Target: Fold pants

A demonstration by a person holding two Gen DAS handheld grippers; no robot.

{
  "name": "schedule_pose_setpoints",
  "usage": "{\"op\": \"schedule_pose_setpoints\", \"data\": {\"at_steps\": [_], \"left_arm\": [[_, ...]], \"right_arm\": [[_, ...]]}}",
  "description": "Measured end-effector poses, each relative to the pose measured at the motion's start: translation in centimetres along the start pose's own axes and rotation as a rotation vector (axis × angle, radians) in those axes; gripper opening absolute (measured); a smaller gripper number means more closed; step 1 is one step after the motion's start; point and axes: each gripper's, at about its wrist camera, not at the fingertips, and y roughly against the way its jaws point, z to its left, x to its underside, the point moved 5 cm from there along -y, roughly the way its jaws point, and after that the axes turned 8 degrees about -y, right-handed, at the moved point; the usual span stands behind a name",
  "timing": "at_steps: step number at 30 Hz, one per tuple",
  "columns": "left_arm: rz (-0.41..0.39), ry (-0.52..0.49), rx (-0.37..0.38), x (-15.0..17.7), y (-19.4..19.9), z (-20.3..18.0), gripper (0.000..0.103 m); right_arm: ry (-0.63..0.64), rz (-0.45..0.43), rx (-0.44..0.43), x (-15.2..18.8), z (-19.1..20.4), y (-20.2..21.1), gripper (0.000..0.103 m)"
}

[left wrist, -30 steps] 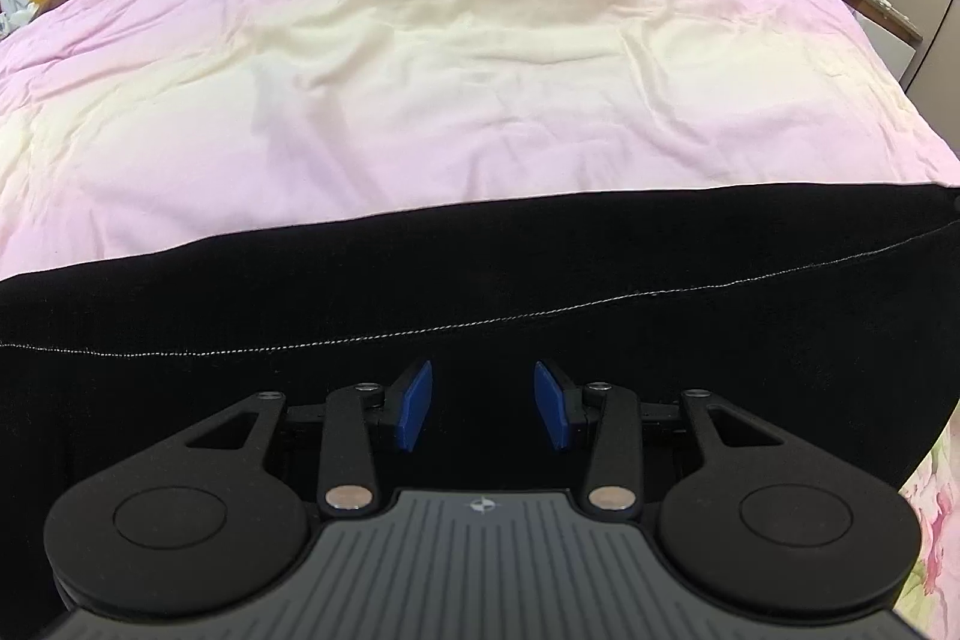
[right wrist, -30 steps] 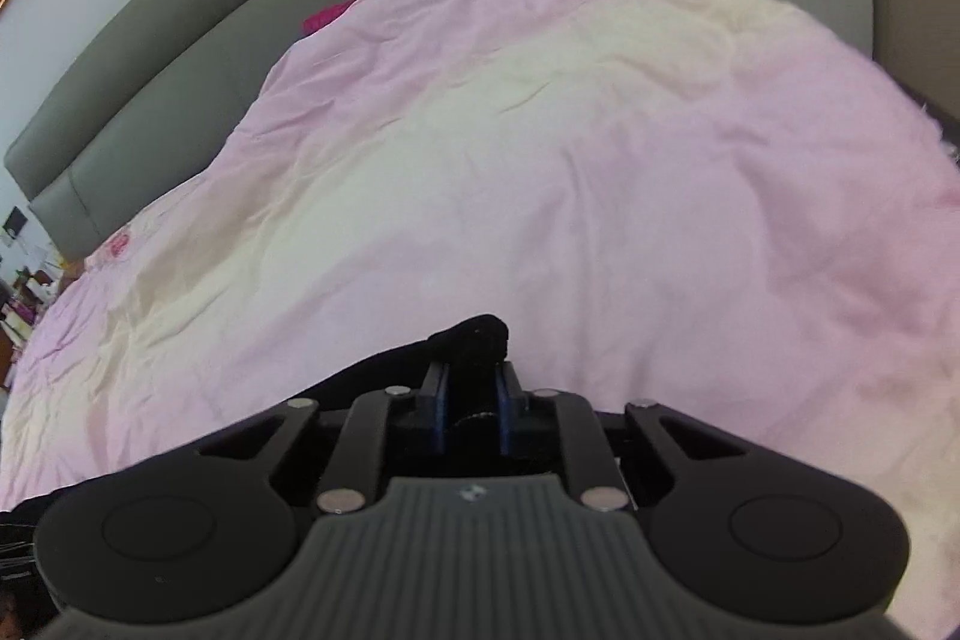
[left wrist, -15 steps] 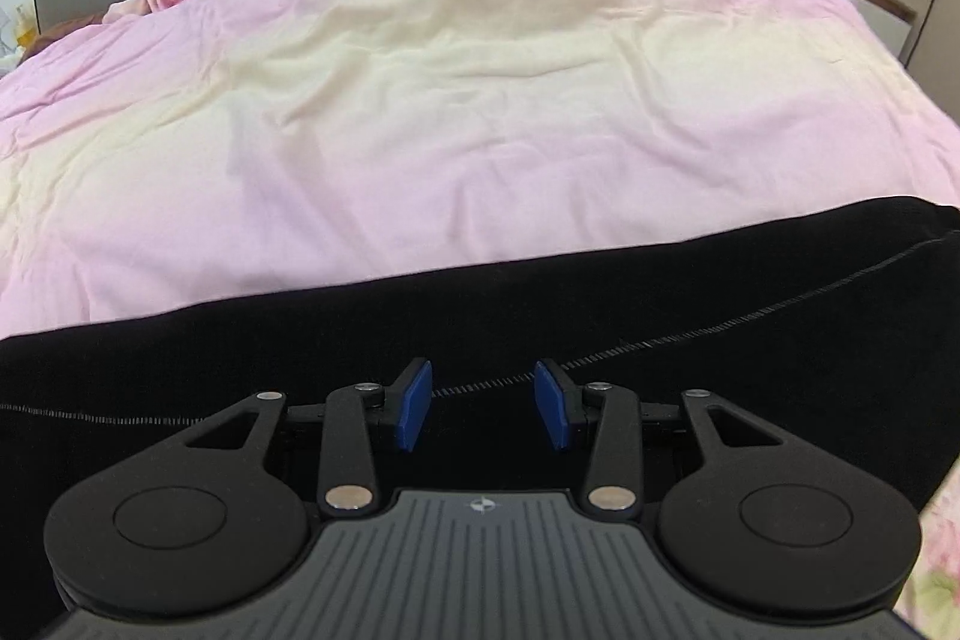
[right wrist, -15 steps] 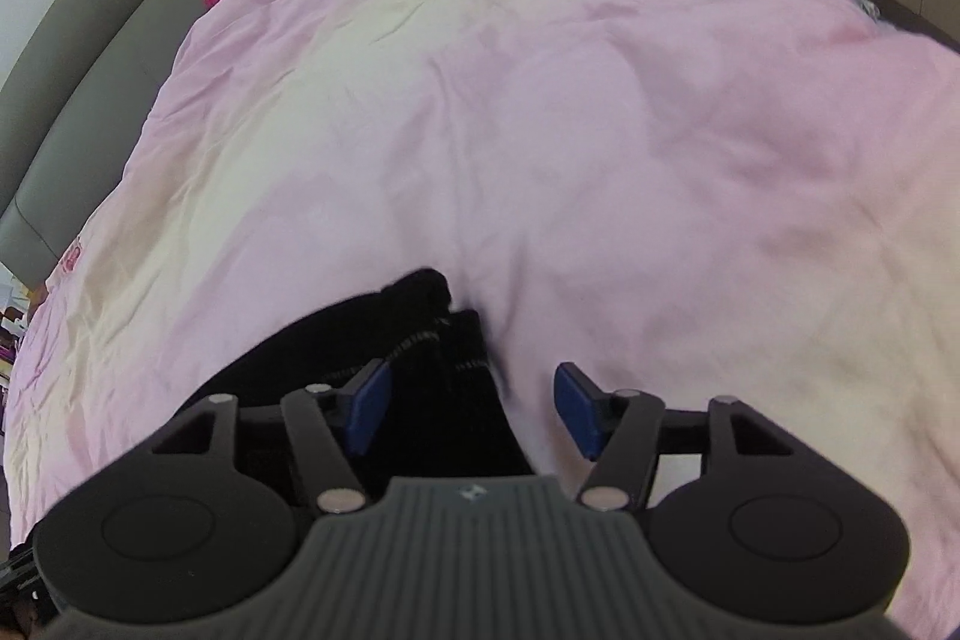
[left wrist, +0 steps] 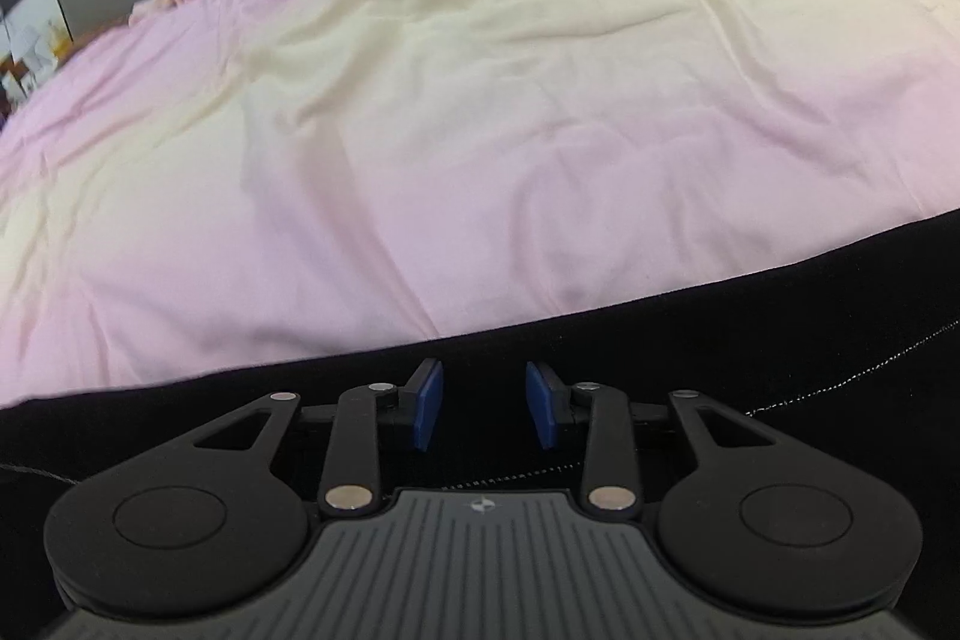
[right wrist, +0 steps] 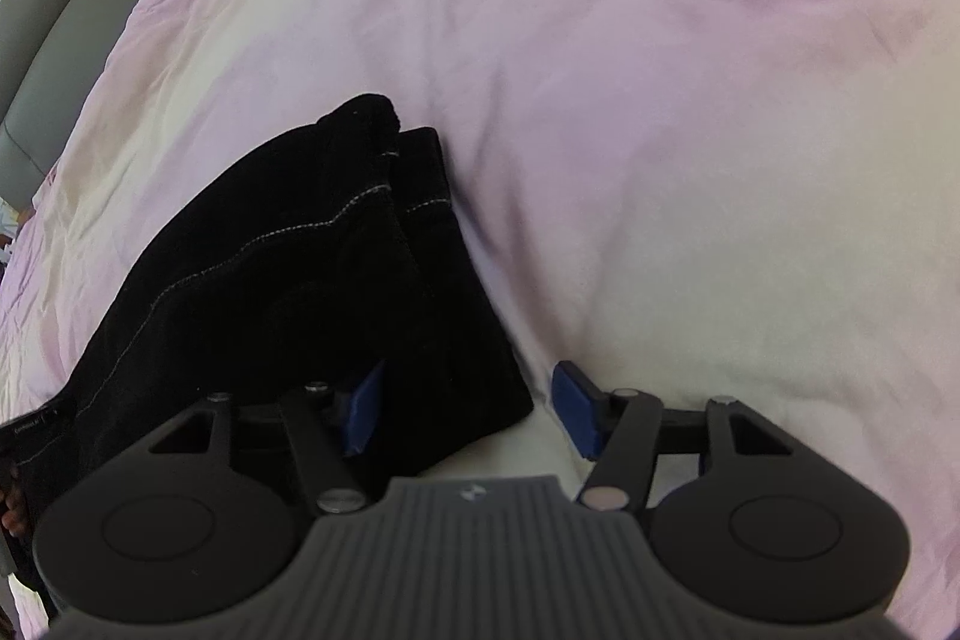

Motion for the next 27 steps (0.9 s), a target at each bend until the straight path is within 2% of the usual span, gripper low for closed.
{"op": "schedule_pose_setpoints", "data": {"at_steps": [1,3,5,6,10,12,16,18,19,23,27], "left_arm": [[-0.02,-0.017,0.01,-0.3,0.7,-0.1,0.034],[-0.073,-0.063,0.099,-0.8,2.4,-1.0,0.034],[-0.11,-0.114,0.191,-1.1,4.0,-2.4,0.034],[-0.117,-0.14,0.23,-1.1,4.7,-3.4,0.034],[-0.113,-0.24,0.39,-1.1,6.2,-7.5,0.034],[-0.095,-0.277,0.448,-1.0,6.4,-9.5,0.034],[-0.057,-0.328,0.497,-0.6,5.5,-12.6,0.034],[-0.031,-0.347,0.492,-0.1,4.5,-13.9,0.034],[-0.024,-0.36,0.479,0.0,4.0,-14.5,0.034],[-0.011,-0.33,0.441,0.3,2.2,-15.4,0.034],[-0.058,-0.337,0.419,0.5,4.1,-15.1,0.033]], "right_arm": [[0.005,0.004,-0.018,-0.2,0.3,0.4,0.045],[0.041,0.014,-0.053,-1.0,0.9,1.4,0.047],[0.088,0.03,-0.083,-2.0,1.5,1.7,0.055],[0.099,0.03,-0.096,-2.6,1.7,1.7,0.061],[0.107,0.085,-0.092,-4.1,1.5,-0.5,0.06],[0.097,0.128,-0.123,-4.2,1.0,-1.8,0.063],[0.032,0.132,-0.209,-3.8,-0.4,-3.5,0.063],[0.027,0.12,-0.252,-3.3,-0.5,-3.6,0.05],[0.03,0.112,-0.253,-3.1,-0.6,-3.4,0.047],[0.089,0.081,-0.247,-3.1,0.8,-1.6,0.022],[0.115,0.034,-0.278,-4.0,3.3,2.8,0.02]]}}
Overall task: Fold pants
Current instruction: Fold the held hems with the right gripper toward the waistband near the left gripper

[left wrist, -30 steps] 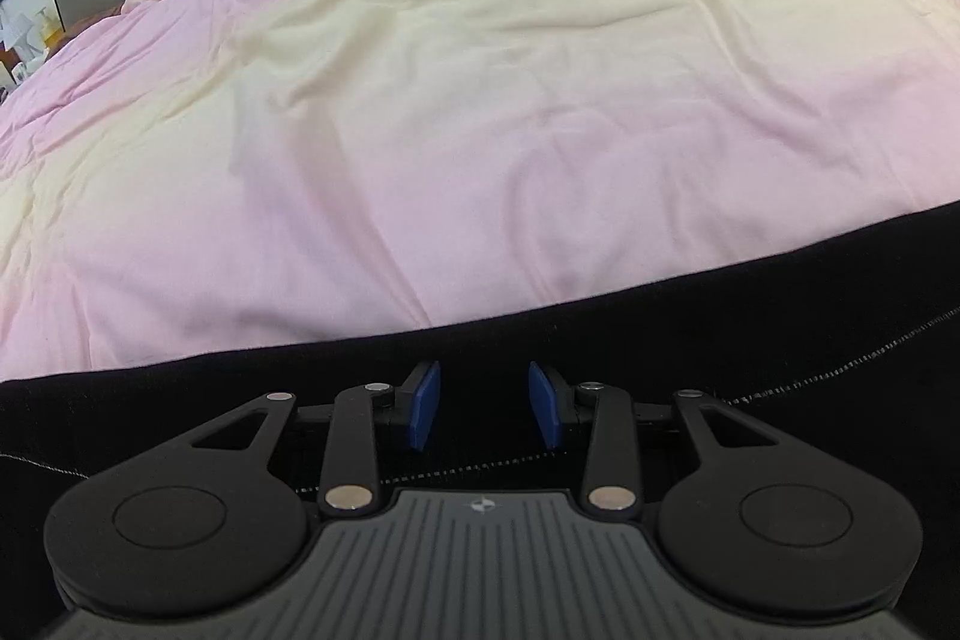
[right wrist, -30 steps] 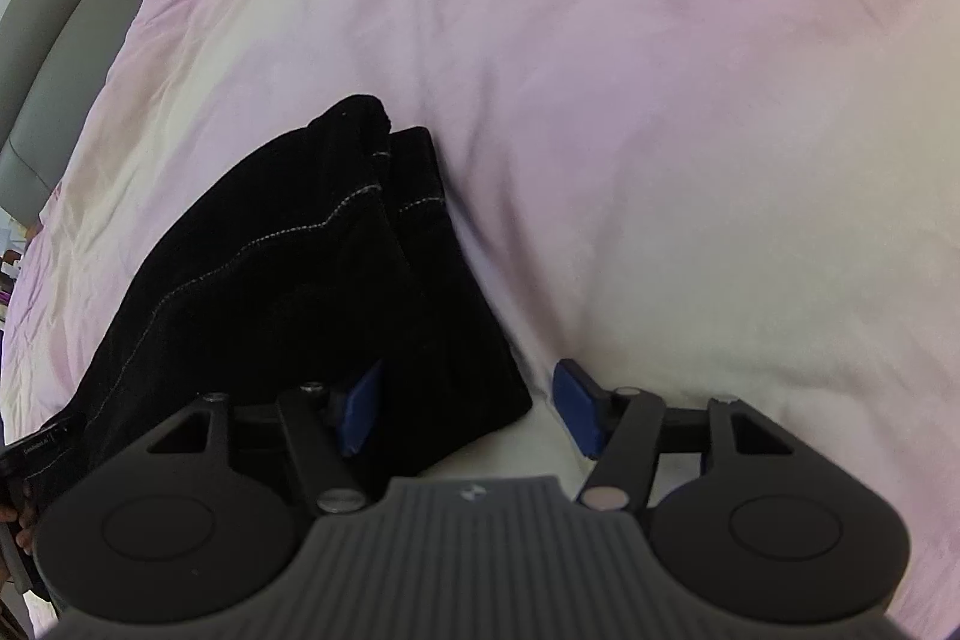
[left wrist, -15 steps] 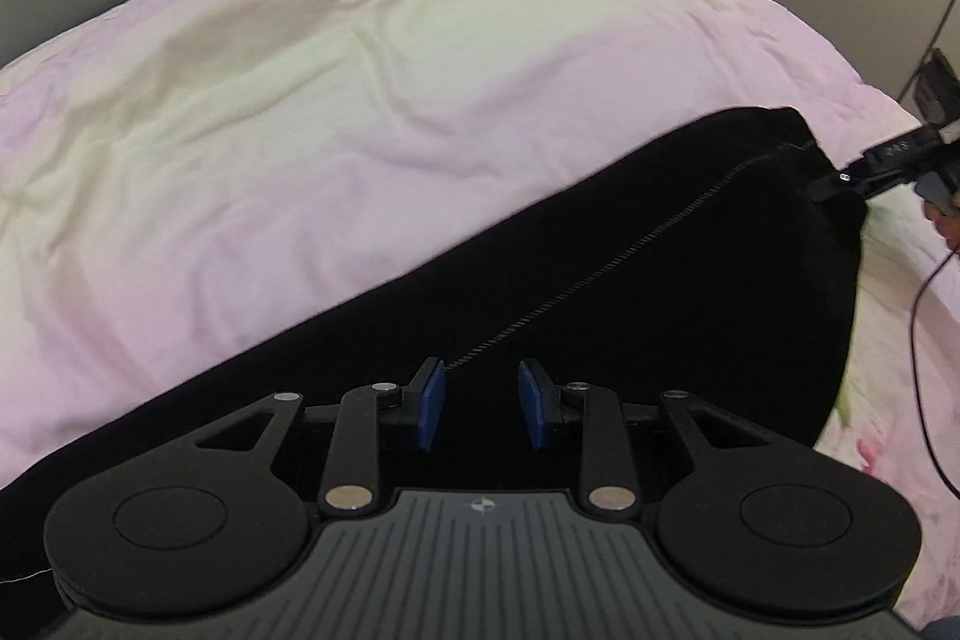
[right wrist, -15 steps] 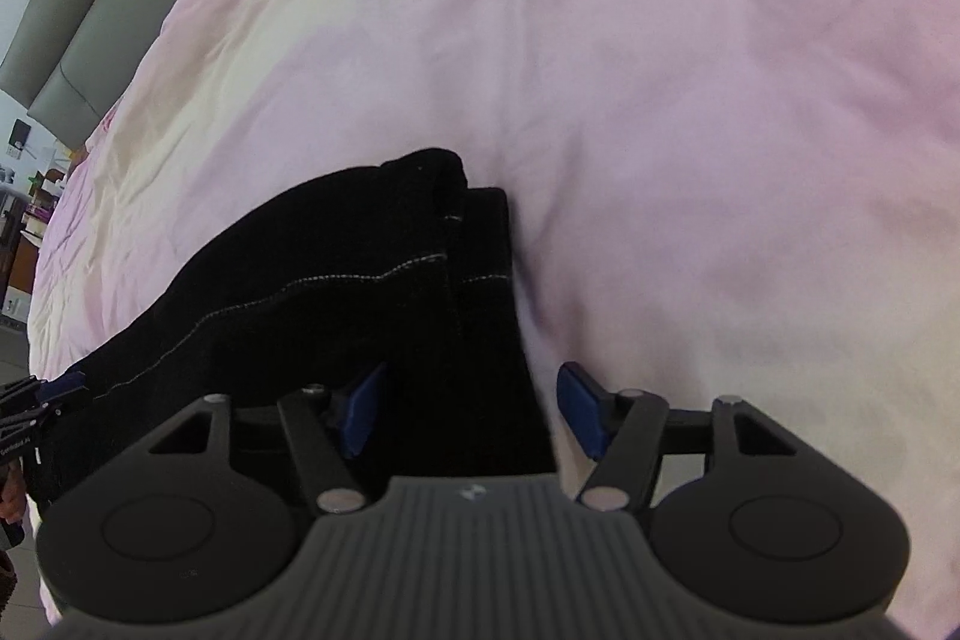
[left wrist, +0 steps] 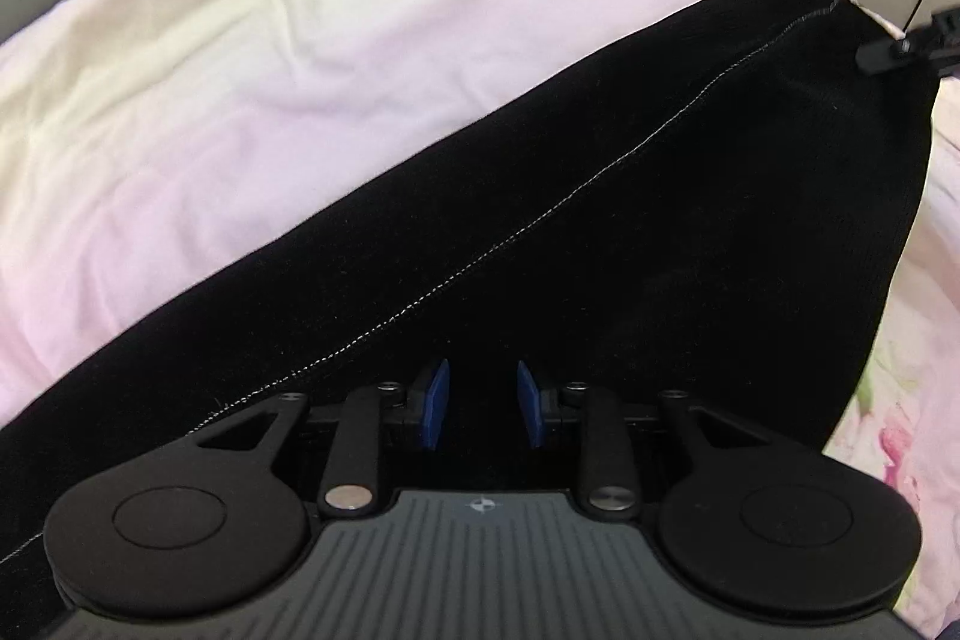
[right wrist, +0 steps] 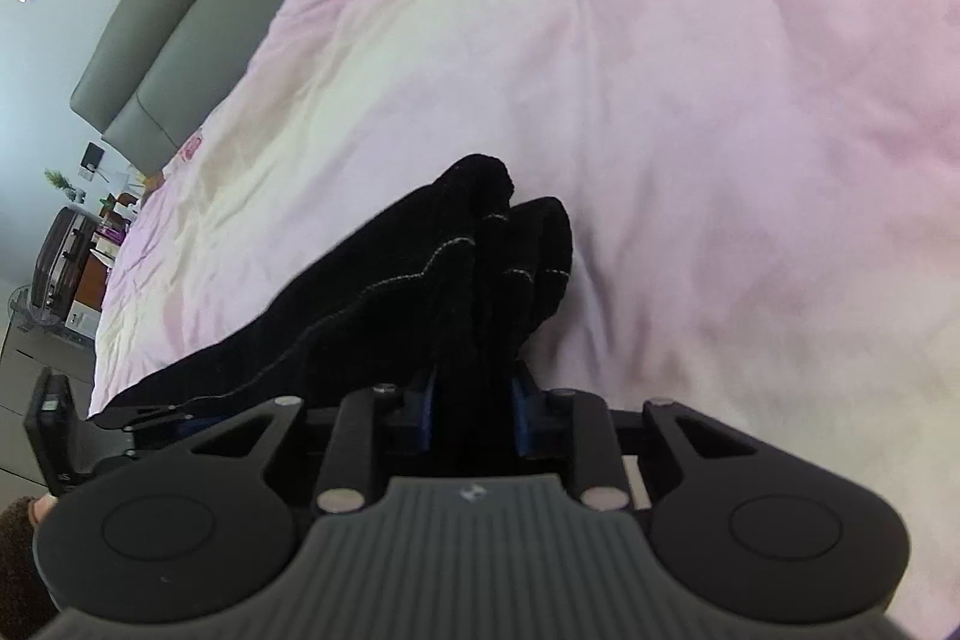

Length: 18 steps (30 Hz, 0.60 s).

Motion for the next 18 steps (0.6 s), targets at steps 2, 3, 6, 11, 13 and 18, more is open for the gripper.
{"op": "schedule_pose_setpoints", "data": {"at_steps": [2,3,6,11,13,18], "left_arm": [[-0.042,-0.009,0.044,0.5,2.1,-0.8,0.032],[-0.061,-0.027,0.055,1.0,3.1,-1.3,0.033],[-0.055,-0.047,0.086,3.1,4.3,-2.6,0.033],[-0.037,0.032,0.074,4.9,2.3,-2.8,0.032],[-0.058,0.094,0.099,5.2,3.4,-2.1,0.032],[-0.089,0.135,0.082,7.9,9.8,0.3,0.032]], "right_arm": [[0.028,-0.018,-0.008,-0.4,2.7,2.1,0.02],[0.045,-0.022,-0.009,-0.5,4.3,3.2,0.02],[0.093,-0.028,0.006,-1.0,9.5,5.3,0.02],[0.137,-0.032,-0.007,-0.9,18.3,6.3,0.019],[0.16,-0.033,0.007,-0.4,21.4,5.7,0.019],[0.125,-0.006,-0.033,1.6,28.1,3.5,0.019]]}}
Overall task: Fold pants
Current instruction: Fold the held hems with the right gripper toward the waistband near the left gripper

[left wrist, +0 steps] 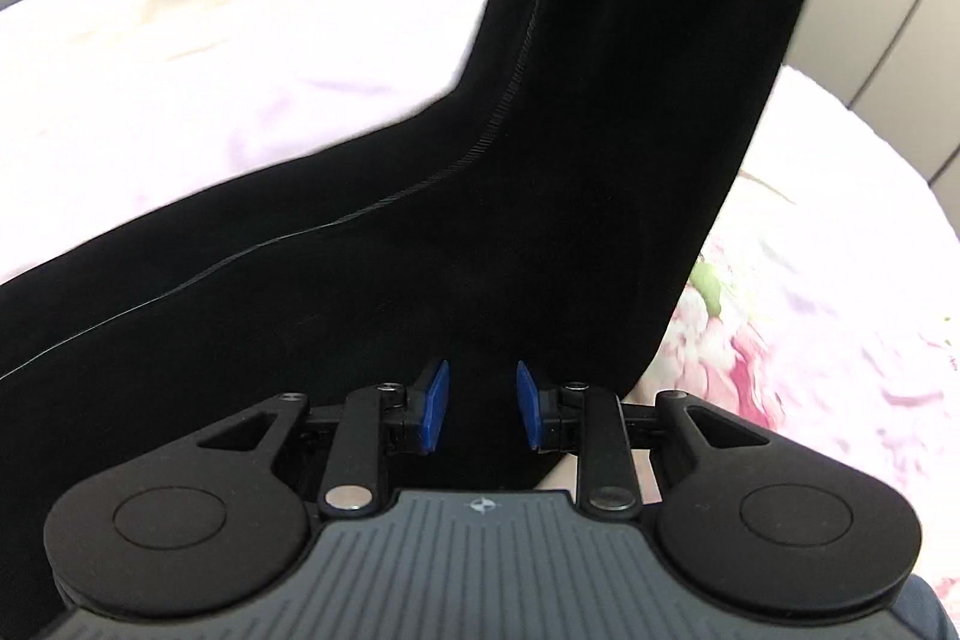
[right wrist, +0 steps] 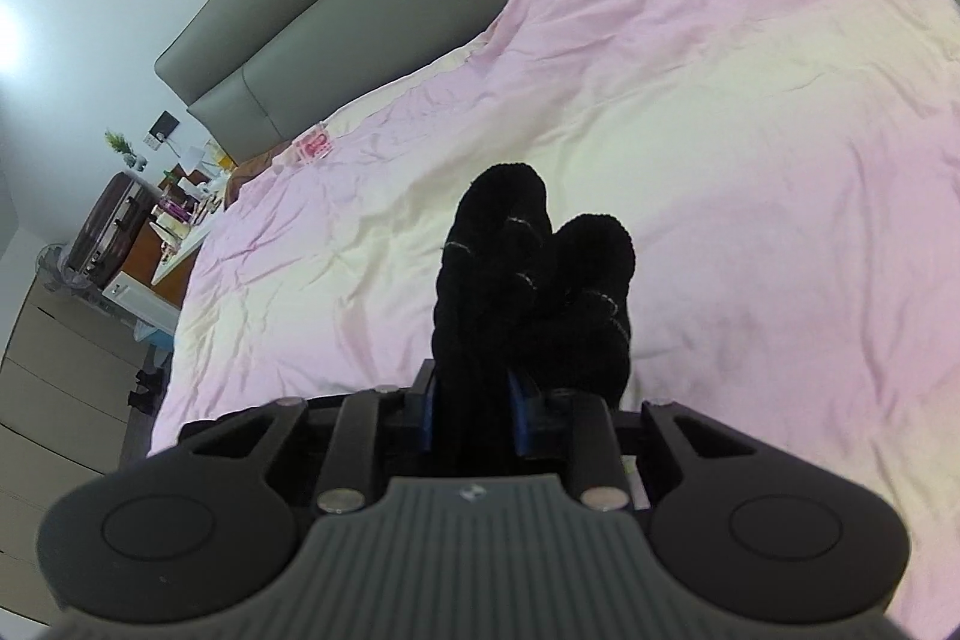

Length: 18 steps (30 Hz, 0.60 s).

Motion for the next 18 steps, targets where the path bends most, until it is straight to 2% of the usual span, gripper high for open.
{"op": "schedule_pose_setpoints", "data": {"at_steps": [3,8,13,18], "left_arm": [[0.002,0.058,-0.056,2.0,4.2,2.6,0.032],[-0.028,0.162,-0.074,5.6,9.0,6.5,0.033],[-0.026,0.229,-0.145,9.3,10.6,10.6,0.033],[-0.051,0.345,-0.171,11.5,11.3,14.3,0.033]], "right_arm": [[0.019,0.031,-0.025,1.6,4.0,-2.4,0.019],[0.029,0.108,-0.015,5.7,9.1,-8.8,0.02],[0.044,0.216,0.012,10.8,12.2,-16.8,0.02],[0.069,0.298,0.073,15.5,13.2,-24.4,0.02]]}}
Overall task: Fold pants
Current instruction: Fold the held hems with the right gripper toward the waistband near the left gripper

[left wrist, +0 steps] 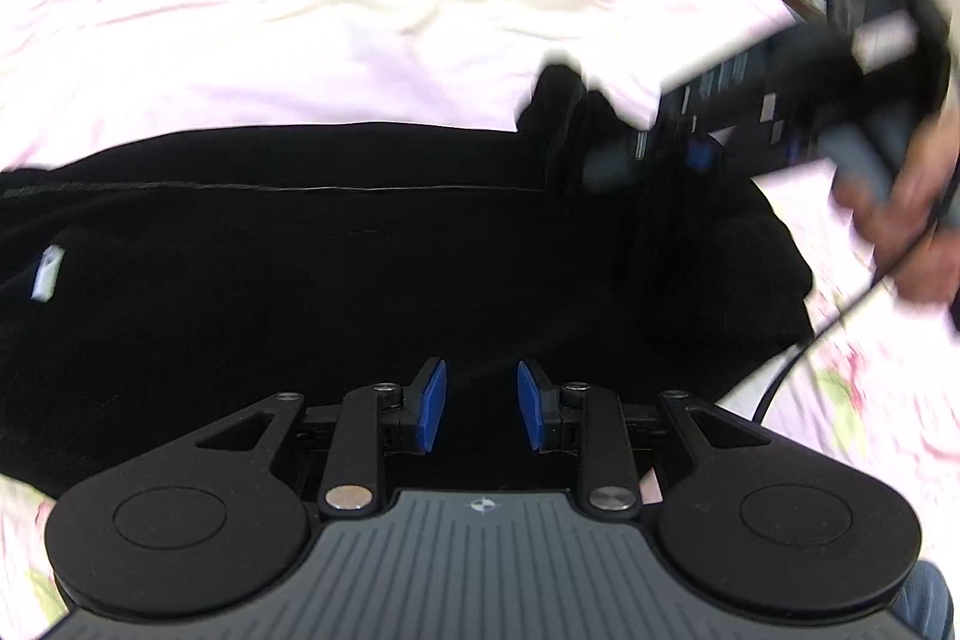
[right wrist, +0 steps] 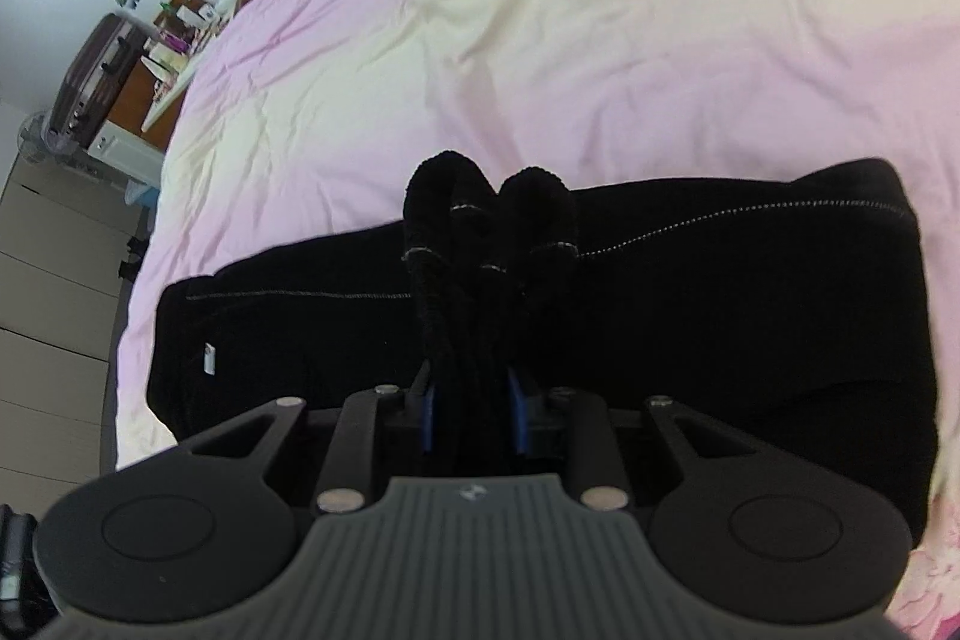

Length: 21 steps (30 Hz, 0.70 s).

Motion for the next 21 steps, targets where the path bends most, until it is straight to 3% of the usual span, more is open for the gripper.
{"op": "schedule_pose_setpoints", "data": {"at_steps": [4,6,13,16,18,21], "left_arm": [[-0.017,0.051,0.0,-1.0,-0.2,0.6,0.033],[-0.027,0.059,0.005,-0.9,0.2,1.5,0.033],[-0.104,0.08,0.052,-1.7,1.2,0.6,0.04],[-0.121,0.098,0.088,-2.5,0.3,-0.1,0.04],[-0.114,0.092,0.079,-2.7,-0.4,-0.8,0.04],[-0.094,0.038,0.042,-2.8,-1.5,-1.8,0.04]], "right_arm": [[0.056,0.038,0.066,2.0,0.4,-4.8,0.023],[0.089,0.038,0.061,2.6,1.0,-5.8,0.035],[0.11,0.005,-0.032,2.1,1.6,-0.9,0.045],[0.136,-0.051,-0.004,2.0,0.0,1.3,0.046],[0.14,-0.037,0.037,2.5,-1.1,0.9,0.045],[0.094,0.002,-0.002,3.7,-1.6,-0.9,0.045]]}}
